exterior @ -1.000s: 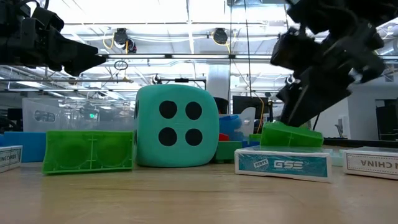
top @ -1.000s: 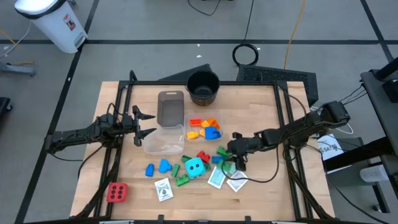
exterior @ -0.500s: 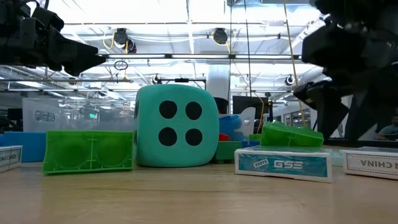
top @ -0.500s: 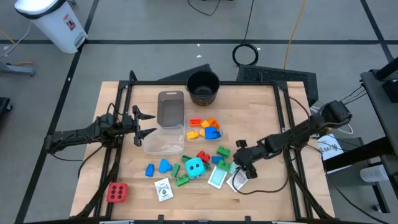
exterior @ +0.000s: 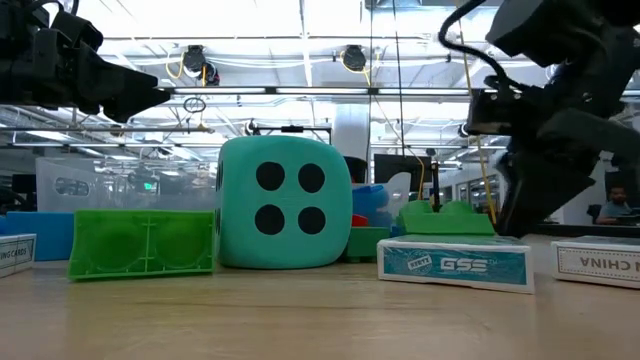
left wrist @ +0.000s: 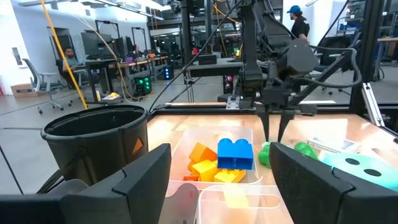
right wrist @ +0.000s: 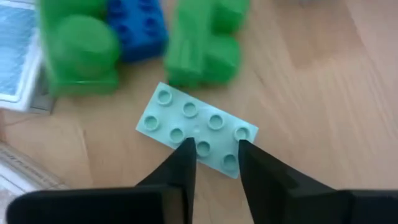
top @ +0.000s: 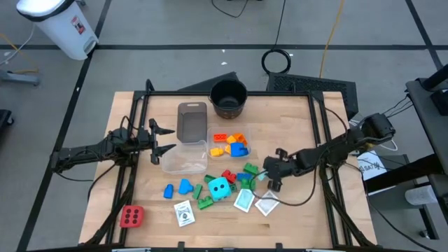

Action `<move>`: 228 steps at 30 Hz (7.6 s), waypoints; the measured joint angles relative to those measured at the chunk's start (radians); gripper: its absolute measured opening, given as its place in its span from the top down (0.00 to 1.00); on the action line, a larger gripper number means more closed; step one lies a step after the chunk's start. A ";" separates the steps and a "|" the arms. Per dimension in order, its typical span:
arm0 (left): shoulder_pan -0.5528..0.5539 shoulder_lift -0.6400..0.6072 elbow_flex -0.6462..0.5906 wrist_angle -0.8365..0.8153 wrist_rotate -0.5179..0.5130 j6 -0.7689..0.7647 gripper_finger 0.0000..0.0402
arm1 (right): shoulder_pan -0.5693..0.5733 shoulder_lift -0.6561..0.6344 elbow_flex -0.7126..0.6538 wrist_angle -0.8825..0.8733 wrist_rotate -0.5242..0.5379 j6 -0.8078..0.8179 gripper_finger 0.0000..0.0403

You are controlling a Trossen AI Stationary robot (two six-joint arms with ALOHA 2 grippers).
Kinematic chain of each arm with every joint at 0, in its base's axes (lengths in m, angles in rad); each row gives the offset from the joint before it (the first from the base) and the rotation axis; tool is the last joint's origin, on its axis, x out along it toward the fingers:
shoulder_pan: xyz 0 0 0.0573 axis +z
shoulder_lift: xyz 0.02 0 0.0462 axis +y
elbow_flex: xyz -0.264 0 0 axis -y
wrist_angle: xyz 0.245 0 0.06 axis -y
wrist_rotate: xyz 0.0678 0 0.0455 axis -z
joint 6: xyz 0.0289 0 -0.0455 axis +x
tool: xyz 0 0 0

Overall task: Pick & Place Toys
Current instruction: Put the light blue game piece into the right transparent bin, then put the blue game piece into the right transparent bin

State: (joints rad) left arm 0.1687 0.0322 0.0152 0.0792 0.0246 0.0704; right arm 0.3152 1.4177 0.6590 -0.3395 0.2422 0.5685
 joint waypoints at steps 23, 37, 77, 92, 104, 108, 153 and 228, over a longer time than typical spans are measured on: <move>0.000 0.000 0.000 0.000 0.000 0.000 0.32 | -0.008 -0.149 -0.004 -0.082 0.049 -0.238 0.42; 0.000 0.000 0.000 0.000 0.000 0.000 0.32 | -0.074 -0.155 -0.219 0.180 -0.056 -0.239 0.38; 0.000 0.000 0.000 0.000 0.000 0.000 0.32 | -0.382 -0.136 -0.157 0.917 -0.237 -0.477 0.74; 0.000 0.000 0.000 0.000 0.000 0.000 0.32 | -0.487 0.034 -0.155 1.096 -0.318 -0.608 0.55; 0.000 0.000 0.000 0.000 0.000 0.000 0.32 | -0.436 -0.167 -0.155 0.897 -0.296 -0.608 0.28; 0.000 0.000 0.000 0.000 0.000 0.000 0.32 | -0.380 -0.325 -0.155 0.670 -0.268 -0.575 0.27; 0.000 0.000 0.000 0.006 0.000 0.000 0.32 | -0.340 -1.415 -0.475 0.228 -0.053 -0.472 0.33; -0.819 1.484 0.912 -1.024 -0.096 -2.109 0.32 | -0.340 -1.406 -0.644 0.492 0.044 -0.581 0.33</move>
State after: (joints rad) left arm -0.6498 1.5161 0.9276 -0.9447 -0.0711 -2.0388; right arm -0.0243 0.0120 0.0147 0.1523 0.2859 -0.0124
